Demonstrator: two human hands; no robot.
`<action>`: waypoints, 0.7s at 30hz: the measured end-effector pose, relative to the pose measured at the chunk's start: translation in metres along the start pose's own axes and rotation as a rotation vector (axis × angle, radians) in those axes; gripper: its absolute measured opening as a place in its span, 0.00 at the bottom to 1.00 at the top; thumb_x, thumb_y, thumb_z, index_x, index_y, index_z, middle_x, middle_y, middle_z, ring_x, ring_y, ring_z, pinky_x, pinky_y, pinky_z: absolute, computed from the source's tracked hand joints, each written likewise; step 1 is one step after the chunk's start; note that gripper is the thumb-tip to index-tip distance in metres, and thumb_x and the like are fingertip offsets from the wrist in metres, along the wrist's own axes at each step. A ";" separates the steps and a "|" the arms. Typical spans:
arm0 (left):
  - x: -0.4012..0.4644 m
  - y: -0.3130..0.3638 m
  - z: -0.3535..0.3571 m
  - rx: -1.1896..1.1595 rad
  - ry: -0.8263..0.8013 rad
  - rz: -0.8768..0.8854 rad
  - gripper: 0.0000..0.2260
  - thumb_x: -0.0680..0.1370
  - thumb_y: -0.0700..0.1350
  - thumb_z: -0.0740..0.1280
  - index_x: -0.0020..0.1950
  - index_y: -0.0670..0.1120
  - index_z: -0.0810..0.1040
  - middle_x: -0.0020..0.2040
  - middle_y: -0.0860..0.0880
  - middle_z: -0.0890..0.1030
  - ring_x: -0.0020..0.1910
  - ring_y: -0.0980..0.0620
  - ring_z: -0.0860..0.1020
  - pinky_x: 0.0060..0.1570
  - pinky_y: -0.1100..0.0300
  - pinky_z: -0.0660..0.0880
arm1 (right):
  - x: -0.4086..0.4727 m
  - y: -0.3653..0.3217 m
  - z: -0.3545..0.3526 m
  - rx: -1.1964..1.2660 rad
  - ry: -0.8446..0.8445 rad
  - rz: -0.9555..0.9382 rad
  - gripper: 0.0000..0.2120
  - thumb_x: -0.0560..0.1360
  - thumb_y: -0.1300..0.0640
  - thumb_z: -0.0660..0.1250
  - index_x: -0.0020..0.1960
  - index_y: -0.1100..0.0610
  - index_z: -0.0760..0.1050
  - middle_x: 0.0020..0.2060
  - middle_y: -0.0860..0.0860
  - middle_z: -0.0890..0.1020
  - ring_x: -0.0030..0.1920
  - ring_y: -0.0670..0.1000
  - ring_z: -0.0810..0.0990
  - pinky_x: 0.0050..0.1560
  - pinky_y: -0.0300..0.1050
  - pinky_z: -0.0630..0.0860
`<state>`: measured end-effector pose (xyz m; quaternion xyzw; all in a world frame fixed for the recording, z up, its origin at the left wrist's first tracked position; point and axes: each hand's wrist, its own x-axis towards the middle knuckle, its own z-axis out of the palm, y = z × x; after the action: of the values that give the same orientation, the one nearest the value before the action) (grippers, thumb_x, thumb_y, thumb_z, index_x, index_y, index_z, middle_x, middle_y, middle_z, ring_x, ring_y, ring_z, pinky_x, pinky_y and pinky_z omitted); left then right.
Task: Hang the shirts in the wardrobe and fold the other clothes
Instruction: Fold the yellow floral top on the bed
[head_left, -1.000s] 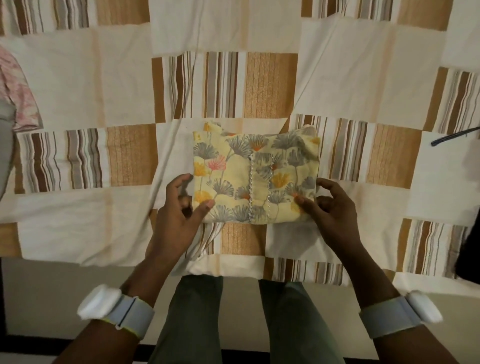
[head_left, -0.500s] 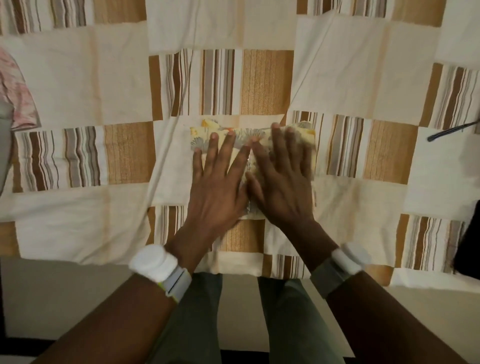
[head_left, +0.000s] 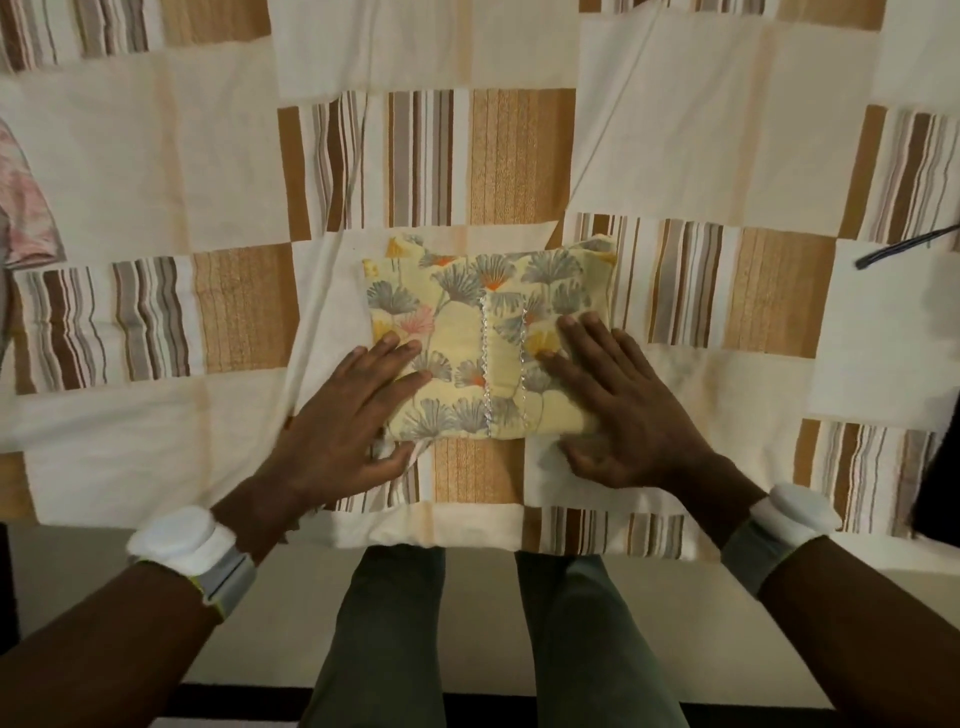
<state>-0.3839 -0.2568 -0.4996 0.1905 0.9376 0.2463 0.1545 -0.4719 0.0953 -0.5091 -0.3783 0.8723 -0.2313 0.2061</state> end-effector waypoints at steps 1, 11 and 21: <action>-0.002 -0.003 0.001 -0.007 -0.004 -0.003 0.34 0.74 0.50 0.73 0.78 0.42 0.70 0.81 0.41 0.64 0.82 0.41 0.57 0.77 0.37 0.60 | -0.004 0.003 0.001 -0.037 -0.011 -0.012 0.46 0.74 0.38 0.70 0.83 0.57 0.58 0.83 0.60 0.51 0.83 0.62 0.46 0.80 0.67 0.51; 0.047 0.045 -0.076 -0.538 0.342 -0.257 0.14 0.74 0.49 0.69 0.57 0.47 0.81 0.53 0.56 0.84 0.54 0.52 0.82 0.53 0.47 0.80 | 0.004 -0.023 -0.057 0.609 0.452 0.288 0.14 0.71 0.55 0.73 0.54 0.58 0.82 0.49 0.49 0.86 0.52 0.51 0.84 0.53 0.54 0.78; 0.192 0.086 -0.064 -1.217 0.178 -0.706 0.28 0.75 0.68 0.68 0.65 0.50 0.78 0.61 0.45 0.85 0.59 0.44 0.84 0.62 0.39 0.79 | 0.001 0.026 -0.110 1.445 0.702 0.779 0.31 0.79 0.39 0.68 0.70 0.62 0.75 0.63 0.61 0.82 0.64 0.65 0.81 0.65 0.70 0.76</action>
<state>-0.5531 -0.1302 -0.4388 -0.2658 0.6483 0.6765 0.2269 -0.5463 0.1376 -0.4355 0.2600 0.5931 -0.7406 0.1793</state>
